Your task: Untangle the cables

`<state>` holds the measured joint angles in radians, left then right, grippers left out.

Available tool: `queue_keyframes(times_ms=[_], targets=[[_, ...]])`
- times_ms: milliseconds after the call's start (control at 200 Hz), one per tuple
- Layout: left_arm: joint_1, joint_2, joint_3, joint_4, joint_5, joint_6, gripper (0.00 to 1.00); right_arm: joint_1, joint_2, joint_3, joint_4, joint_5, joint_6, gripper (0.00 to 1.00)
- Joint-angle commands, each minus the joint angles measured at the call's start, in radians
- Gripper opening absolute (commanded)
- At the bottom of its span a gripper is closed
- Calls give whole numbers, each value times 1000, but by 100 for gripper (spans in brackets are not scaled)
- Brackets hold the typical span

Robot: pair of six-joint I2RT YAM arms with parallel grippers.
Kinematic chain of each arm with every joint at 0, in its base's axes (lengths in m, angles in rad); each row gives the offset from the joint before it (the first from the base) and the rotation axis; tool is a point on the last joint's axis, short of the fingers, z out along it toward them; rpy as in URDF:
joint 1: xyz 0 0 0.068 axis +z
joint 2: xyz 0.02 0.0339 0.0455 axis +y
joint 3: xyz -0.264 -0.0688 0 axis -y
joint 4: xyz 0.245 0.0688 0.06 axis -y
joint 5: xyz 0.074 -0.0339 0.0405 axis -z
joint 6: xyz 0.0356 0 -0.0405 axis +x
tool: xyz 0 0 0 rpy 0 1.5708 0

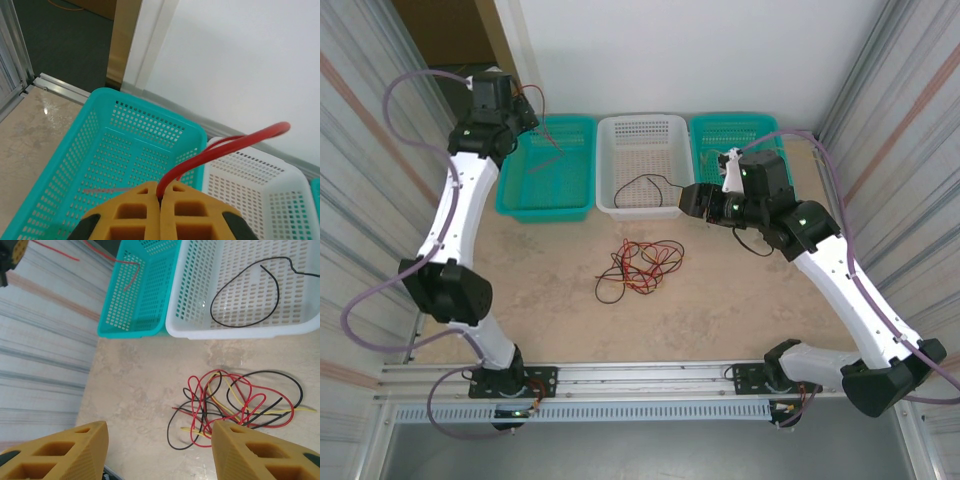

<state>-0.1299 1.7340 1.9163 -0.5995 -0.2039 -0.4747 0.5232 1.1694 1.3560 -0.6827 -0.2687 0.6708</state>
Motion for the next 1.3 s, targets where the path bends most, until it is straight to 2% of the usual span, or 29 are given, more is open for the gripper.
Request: queue_keyframes(times_ms=[0,95,215,291,536,681,761,857,937,997,1047,1197,1292], targets=[[8,64,24,14,-28,4,0,-5,-9,-7,-10,-1,-25,56],[15,128,32,-58,-8,-19,1,-5,0,-9,-19,2,-25,56],[21,156,24,-155,17,-45,32,6,9,-25,-36,24,-28,56],[21,132,-17,-183,26,-48,44,22,24,-47,-44,38,-28,56],[12,-57,-206,-295,-3,-23,57,155,175,-94,-39,105,-39,56],[-21,-232,-360,-312,33,-15,57,228,319,-56,0,110,-40,59],[-77,-354,-484,-252,95,-19,55,258,395,-24,22,129,-42,57],[-148,-490,-660,-120,264,-42,53,264,473,9,37,177,-32,47],[-210,-557,-797,-11,393,-138,53,247,518,35,19,214,-14,37],[-257,-552,-876,78,490,-193,49,224,522,31,20,220,8,33],[-297,-522,-915,132,525,-221,47,202,507,10,33,215,22,33],[-400,-363,-910,234,517,-220,48,138,447,-58,47,168,43,36],[-415,-232,-822,130,454,-239,48,131,404,-93,27,172,43,38]])
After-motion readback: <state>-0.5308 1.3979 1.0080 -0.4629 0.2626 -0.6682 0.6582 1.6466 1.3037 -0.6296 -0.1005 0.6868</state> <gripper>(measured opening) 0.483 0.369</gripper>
